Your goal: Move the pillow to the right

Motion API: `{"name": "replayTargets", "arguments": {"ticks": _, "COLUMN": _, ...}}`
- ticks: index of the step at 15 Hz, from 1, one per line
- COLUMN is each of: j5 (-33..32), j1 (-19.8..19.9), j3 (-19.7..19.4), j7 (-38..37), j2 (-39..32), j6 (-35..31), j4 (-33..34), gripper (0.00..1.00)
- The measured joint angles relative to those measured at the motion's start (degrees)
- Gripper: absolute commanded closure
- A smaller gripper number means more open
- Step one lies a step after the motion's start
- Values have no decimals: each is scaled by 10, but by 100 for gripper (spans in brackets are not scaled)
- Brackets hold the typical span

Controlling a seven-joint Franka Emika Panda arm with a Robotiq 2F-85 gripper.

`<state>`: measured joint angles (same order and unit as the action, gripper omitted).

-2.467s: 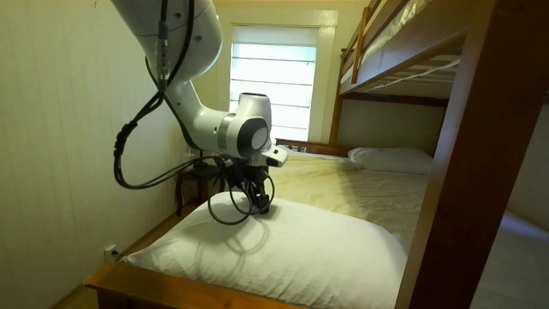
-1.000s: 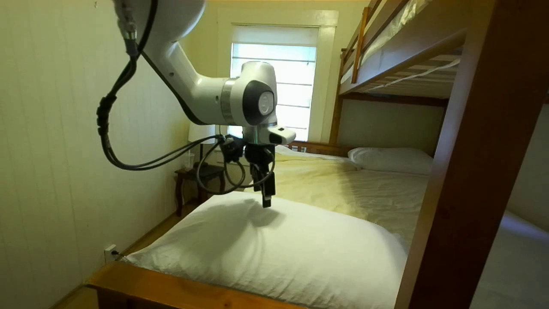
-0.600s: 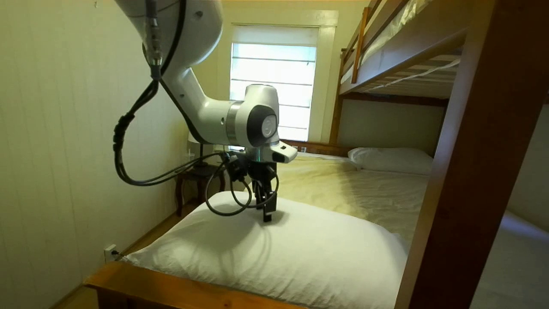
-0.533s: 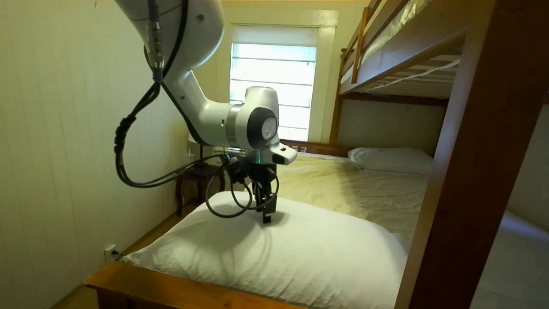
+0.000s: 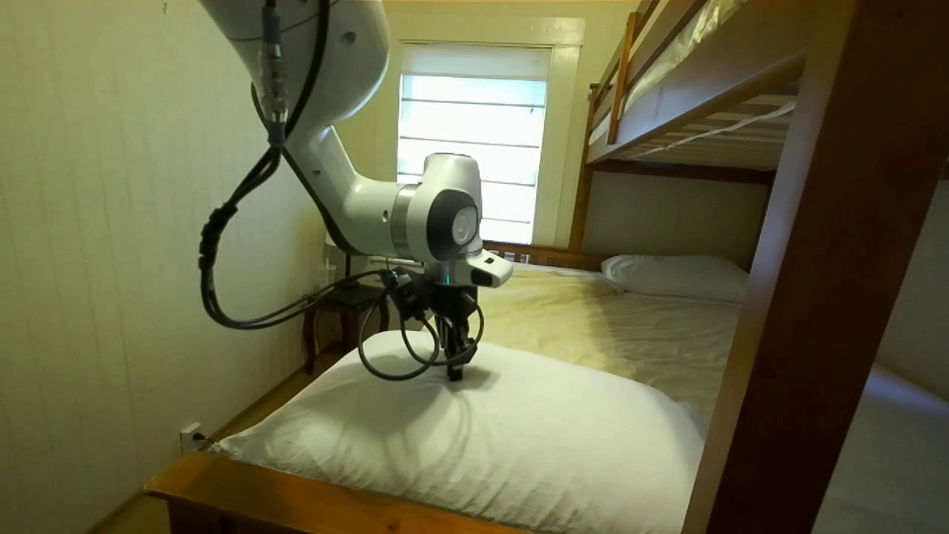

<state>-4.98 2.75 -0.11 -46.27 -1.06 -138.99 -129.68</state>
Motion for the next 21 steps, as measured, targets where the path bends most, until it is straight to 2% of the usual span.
{"name": "replayTargets", "arguments": {"ticks": 7, "j5": 0, "j1": -3, "j3": 0, "j7": 0, "j2": 8, "j6": 0, "j4": 3, "gripper": 100}}
{"name": "replayTargets", "arguments": {"ticks": 16, "j5": -8, "j1": -3, "j3": 3, "j7": -5, "j2": 130, "j6": 6, "j4": 18, "gripper": 100}}
{"name": "replayTargets", "arguments": {"ticks": 21, "j5": -7, "j1": 4, "j3": 8, "j7": -5, "j2": 157, "j6": 27, "j4": 19, "gripper": 100}}
